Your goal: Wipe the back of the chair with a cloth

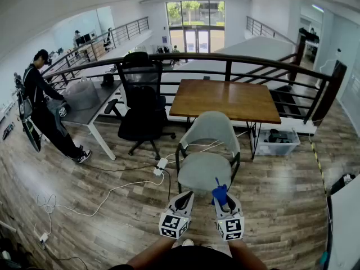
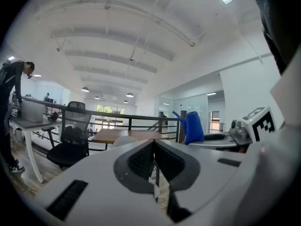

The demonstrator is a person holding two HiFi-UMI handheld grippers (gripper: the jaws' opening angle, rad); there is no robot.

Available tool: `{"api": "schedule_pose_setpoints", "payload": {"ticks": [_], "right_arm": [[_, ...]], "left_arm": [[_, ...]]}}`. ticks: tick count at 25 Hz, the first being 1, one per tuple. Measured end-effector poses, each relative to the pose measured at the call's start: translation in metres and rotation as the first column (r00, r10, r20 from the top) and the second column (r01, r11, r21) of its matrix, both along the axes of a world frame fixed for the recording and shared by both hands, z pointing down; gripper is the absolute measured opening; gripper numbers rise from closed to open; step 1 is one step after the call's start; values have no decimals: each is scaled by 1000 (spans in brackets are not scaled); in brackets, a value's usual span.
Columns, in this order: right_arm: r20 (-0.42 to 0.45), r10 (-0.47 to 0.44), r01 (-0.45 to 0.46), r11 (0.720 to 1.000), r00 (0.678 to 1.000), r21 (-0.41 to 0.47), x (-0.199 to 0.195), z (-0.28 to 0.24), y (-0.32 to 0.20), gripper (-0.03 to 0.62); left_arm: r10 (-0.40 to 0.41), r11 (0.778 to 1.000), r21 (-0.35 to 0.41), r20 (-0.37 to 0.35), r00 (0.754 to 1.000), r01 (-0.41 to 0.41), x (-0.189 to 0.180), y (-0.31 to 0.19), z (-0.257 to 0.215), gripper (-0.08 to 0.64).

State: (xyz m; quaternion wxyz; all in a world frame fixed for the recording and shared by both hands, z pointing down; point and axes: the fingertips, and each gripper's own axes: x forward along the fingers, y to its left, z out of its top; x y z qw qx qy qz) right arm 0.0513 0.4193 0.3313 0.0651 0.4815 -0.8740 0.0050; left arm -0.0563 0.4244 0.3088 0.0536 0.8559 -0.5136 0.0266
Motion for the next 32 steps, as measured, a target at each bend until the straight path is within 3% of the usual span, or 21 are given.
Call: {"api": "schedule_pose_setpoints", "payload": {"ticks": [13, 21, 32], "right_arm": [[-17, 1, -2, 1000, 1000, -10, -23, 7, -9, 127], [21, -48, 48, 999, 999, 1, -56, -2, -10, 127], [49, -105, 107, 994, 993, -34, -50, 11, -75, 127]], "left_arm": [[-17, 1000, 13, -20, 1000, 17, -32, -12, -3, 8], [-29, 1000, -8, -42, 999, 28, -54, -18, 1, 8], [-75, 993, -93, -41, 996, 71, -42, -82, 25, 8]]}}
